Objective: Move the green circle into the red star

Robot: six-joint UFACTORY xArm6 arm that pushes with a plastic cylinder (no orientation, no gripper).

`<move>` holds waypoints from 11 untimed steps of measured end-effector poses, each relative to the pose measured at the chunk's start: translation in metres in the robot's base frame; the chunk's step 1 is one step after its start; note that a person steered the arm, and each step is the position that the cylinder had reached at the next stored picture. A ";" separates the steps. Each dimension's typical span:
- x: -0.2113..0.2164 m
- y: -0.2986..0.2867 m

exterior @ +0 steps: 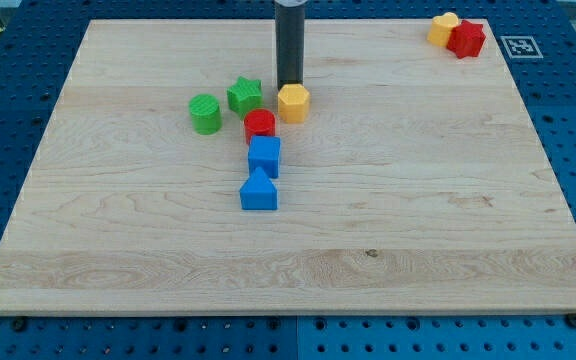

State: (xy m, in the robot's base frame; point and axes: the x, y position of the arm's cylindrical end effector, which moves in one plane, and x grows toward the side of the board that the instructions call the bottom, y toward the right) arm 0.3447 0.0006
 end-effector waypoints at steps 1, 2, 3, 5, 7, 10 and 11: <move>0.021 0.000; -0.040 -0.004; -0.093 -0.046; -0.050 -0.195; 0.022 -0.190; 0.048 -0.095; 0.048 -0.061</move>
State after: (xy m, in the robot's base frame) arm 0.3930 -0.0601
